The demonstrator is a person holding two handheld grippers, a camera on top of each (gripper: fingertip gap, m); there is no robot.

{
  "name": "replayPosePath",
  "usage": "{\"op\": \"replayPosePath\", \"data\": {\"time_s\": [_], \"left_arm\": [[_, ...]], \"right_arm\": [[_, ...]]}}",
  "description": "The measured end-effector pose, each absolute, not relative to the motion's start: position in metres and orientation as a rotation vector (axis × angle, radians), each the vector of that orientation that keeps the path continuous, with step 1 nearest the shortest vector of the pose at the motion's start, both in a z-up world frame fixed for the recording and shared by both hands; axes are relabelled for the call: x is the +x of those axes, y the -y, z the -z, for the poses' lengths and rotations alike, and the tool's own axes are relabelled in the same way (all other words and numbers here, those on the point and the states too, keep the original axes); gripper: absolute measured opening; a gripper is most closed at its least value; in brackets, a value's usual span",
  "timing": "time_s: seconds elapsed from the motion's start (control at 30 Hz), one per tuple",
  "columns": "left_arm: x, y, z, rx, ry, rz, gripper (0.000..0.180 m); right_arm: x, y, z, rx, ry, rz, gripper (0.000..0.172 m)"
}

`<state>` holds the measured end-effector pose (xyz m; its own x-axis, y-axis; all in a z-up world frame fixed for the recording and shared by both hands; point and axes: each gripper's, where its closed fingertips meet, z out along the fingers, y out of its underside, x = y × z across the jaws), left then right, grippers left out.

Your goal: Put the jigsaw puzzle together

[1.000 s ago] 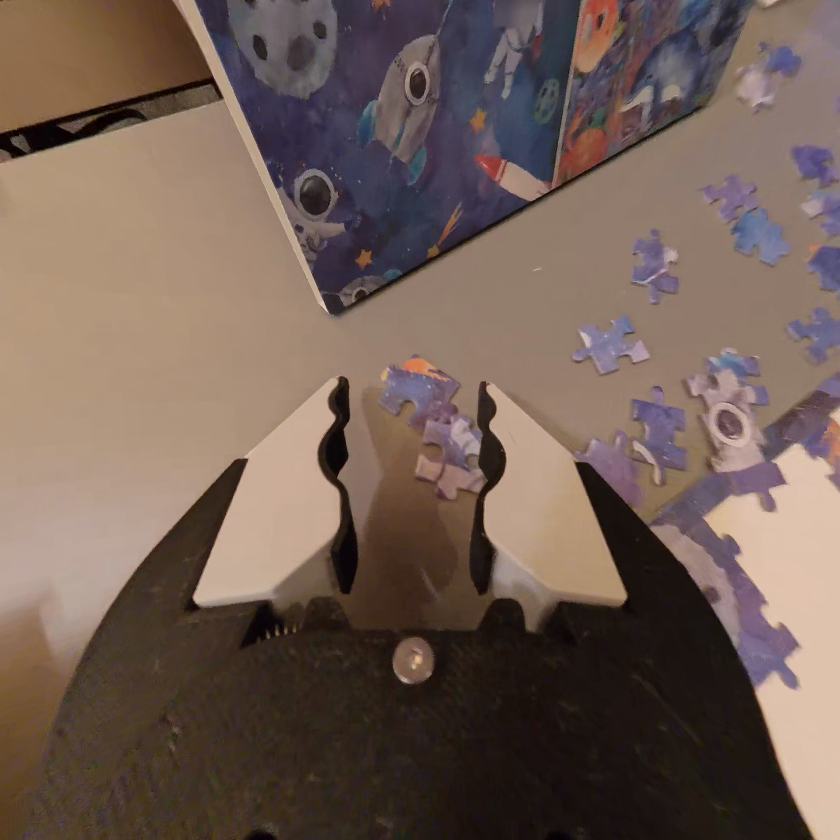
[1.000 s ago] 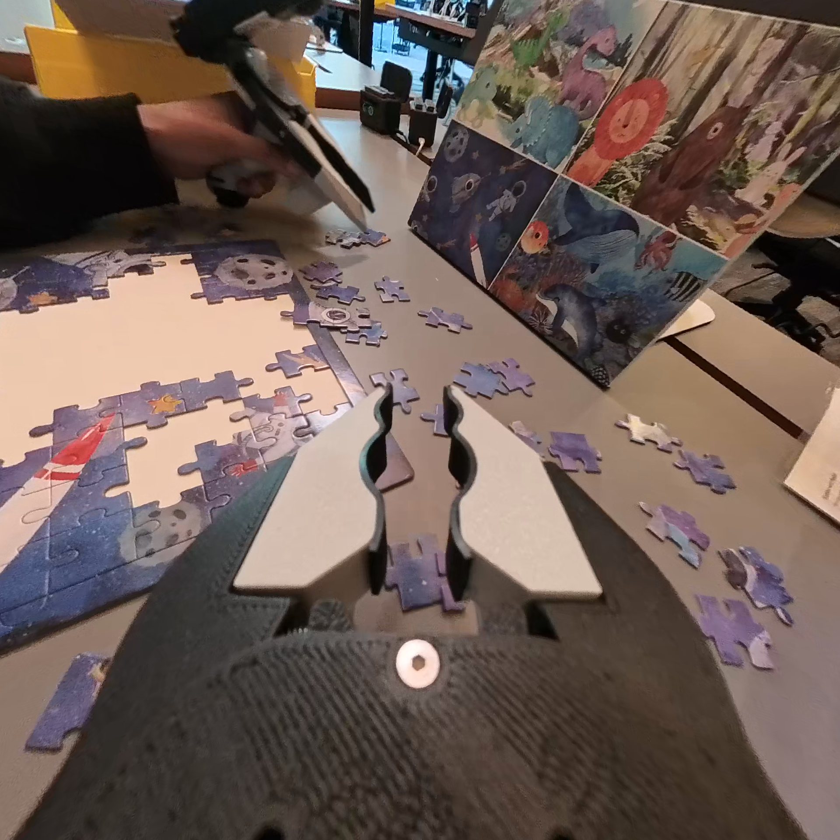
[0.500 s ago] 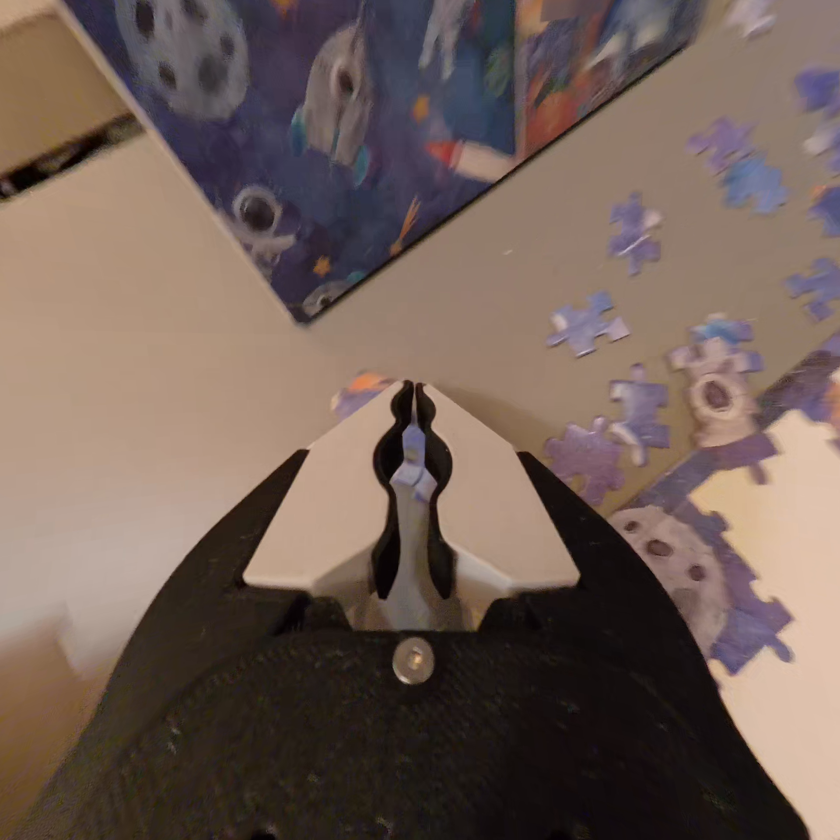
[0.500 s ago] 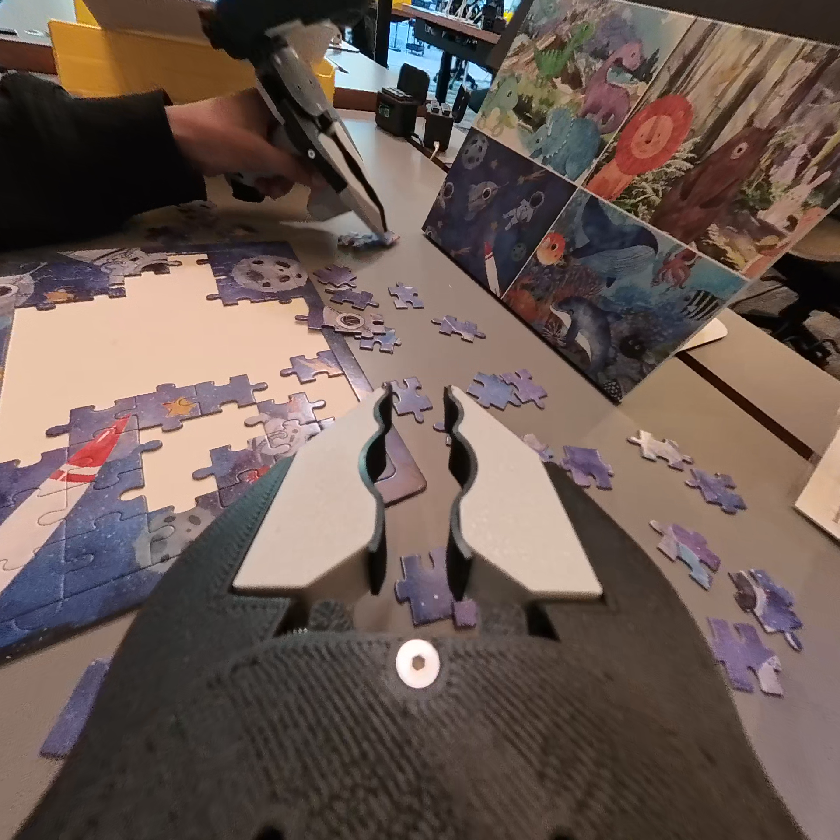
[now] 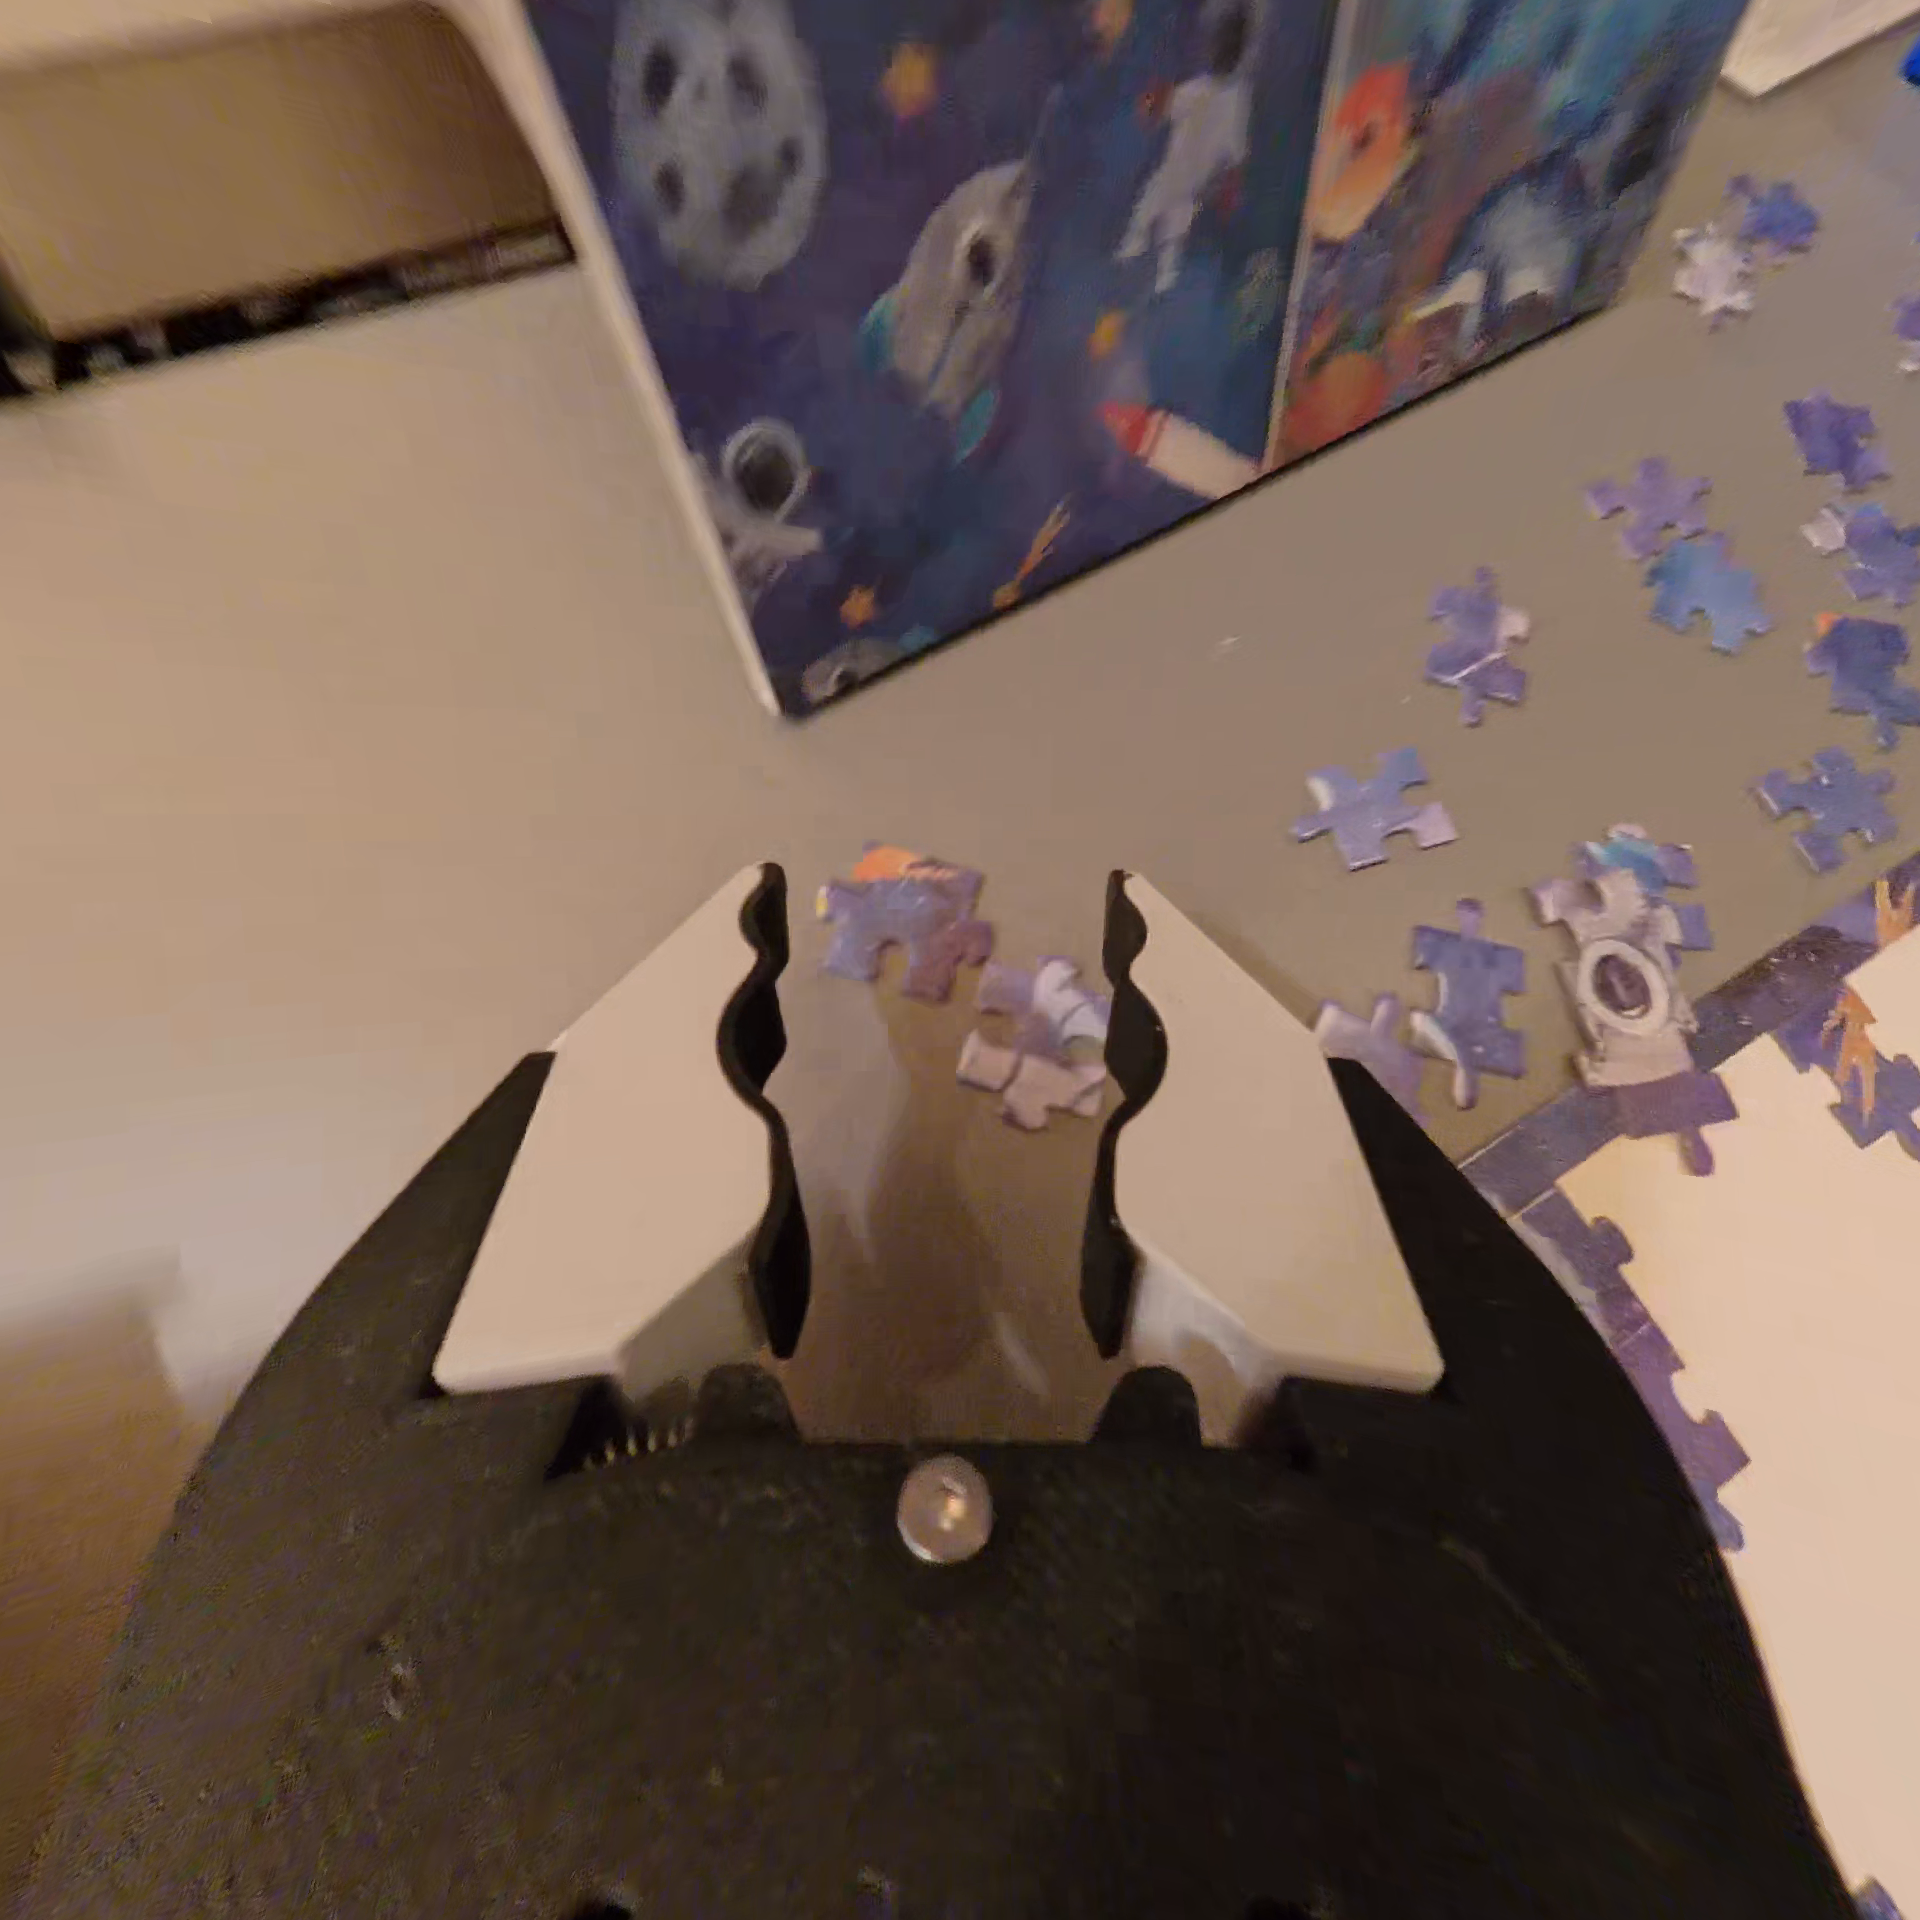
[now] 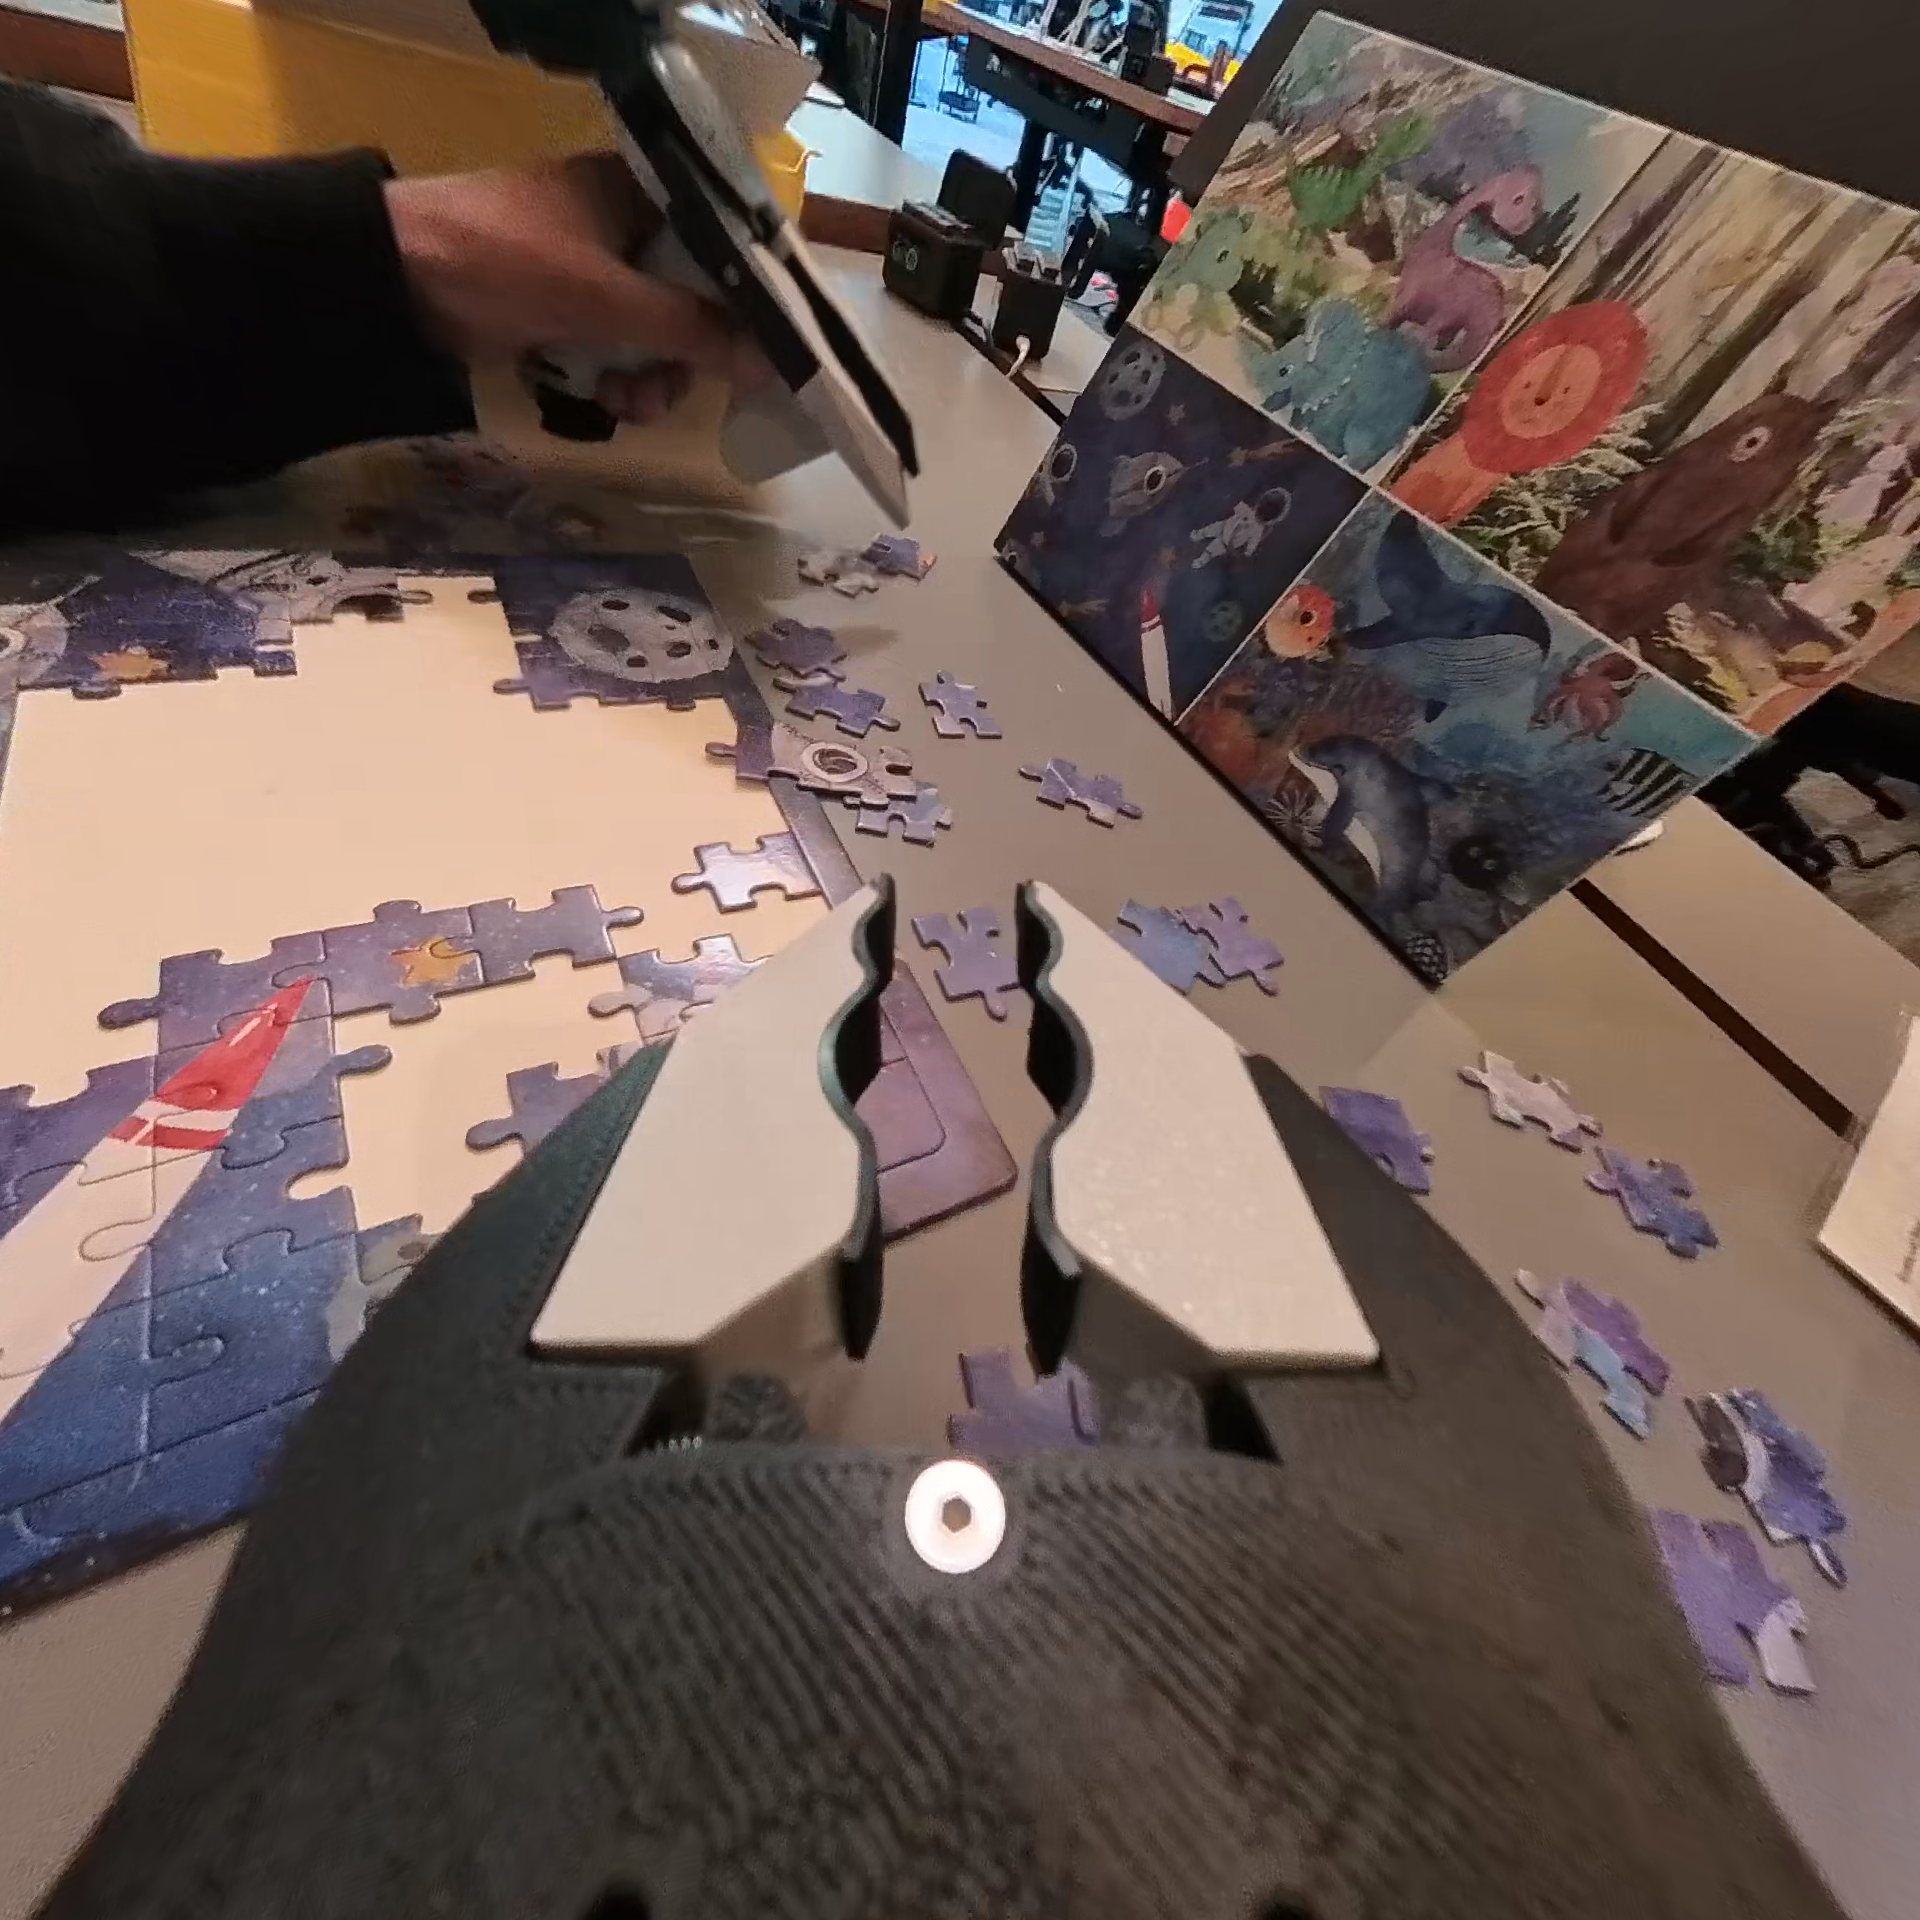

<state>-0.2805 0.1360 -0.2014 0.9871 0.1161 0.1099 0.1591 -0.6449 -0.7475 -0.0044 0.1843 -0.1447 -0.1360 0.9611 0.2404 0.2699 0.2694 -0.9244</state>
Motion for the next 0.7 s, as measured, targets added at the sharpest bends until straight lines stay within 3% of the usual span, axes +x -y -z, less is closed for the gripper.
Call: {"op": "replayPosePath", "data": {"time_s": [0.2,0.33,0.7], "left_arm": [[-0.285,-0.131,0.227,-2.389,0.171,0.019,0.051],[-0.281,-0.133,0.227,-2.395,0.138,-0.012,0.032],[-0.254,-0.143,0.195,-2.271,0.042,0.012,0.032]], "right_arm": [[-0.001,-0.189,0.138,-1.167,1.574,-0.940,0.021],[0.000,-0.187,0.136,-1.160,1.572,-0.943,0.021],[0.000,-0.190,0.134,-1.166,1.554,-0.931,0.021]]}}
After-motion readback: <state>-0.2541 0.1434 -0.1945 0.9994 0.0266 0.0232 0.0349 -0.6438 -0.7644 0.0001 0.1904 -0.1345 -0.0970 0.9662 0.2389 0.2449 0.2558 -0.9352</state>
